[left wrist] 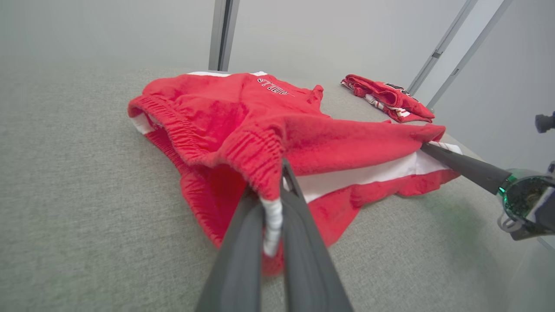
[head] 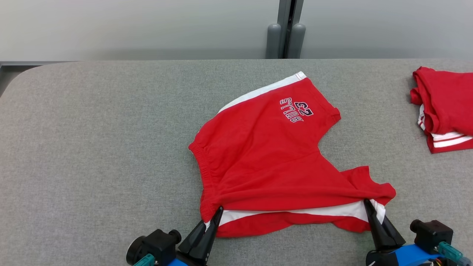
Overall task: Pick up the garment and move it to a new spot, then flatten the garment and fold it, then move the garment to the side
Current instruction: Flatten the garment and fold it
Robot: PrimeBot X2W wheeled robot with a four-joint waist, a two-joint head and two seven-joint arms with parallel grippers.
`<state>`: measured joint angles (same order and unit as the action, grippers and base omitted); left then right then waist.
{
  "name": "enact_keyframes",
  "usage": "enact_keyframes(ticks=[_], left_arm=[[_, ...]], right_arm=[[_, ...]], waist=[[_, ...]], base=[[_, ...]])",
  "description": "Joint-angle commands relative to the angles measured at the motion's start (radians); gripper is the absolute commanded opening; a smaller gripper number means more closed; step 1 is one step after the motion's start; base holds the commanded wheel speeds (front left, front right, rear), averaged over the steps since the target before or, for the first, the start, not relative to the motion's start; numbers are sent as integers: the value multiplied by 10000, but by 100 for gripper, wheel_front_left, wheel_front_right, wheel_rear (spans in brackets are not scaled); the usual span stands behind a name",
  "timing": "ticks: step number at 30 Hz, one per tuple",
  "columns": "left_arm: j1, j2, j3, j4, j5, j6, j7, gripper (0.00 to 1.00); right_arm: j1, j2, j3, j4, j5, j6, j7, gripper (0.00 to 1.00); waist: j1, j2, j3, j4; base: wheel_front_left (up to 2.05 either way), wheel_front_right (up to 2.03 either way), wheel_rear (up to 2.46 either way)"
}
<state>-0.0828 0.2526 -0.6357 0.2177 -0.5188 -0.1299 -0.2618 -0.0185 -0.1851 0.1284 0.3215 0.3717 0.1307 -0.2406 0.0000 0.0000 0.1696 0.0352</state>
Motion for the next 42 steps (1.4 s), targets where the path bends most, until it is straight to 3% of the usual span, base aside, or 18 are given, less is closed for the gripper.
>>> enact_keyframes(ticks=[1,8,14,27,42], left_arm=[[-103,-26,9,102,-28,-8,-43,100],[75,-25,250,296,251,-8,-43,100],[462,-109,1128,-694,836,-7,-42,100],[1444,-698,4366,-1920,2881,1007,-42,100],[2216,-888,5899,-1819,3793,1319,-42,100]], right_arm=[[-174,-7,-56,89,-15,1,-39,100],[-296,-15,-462,293,-189,1,-115,100],[-226,5,-1032,18,-485,1,-204,100],[87,409,-1860,-918,-1305,1,-249,100],[1107,940,-2497,-1672,-1962,1,-251,100]], waist=[[0,0,-21,-2],[0,0,-270,40],[0,0,-505,206],[0,0,-1198,114],[0,0,-1550,36]], base=[[0,0,0],[0,0,0],[0,0,0],[0,0,0],[0,0,0]])
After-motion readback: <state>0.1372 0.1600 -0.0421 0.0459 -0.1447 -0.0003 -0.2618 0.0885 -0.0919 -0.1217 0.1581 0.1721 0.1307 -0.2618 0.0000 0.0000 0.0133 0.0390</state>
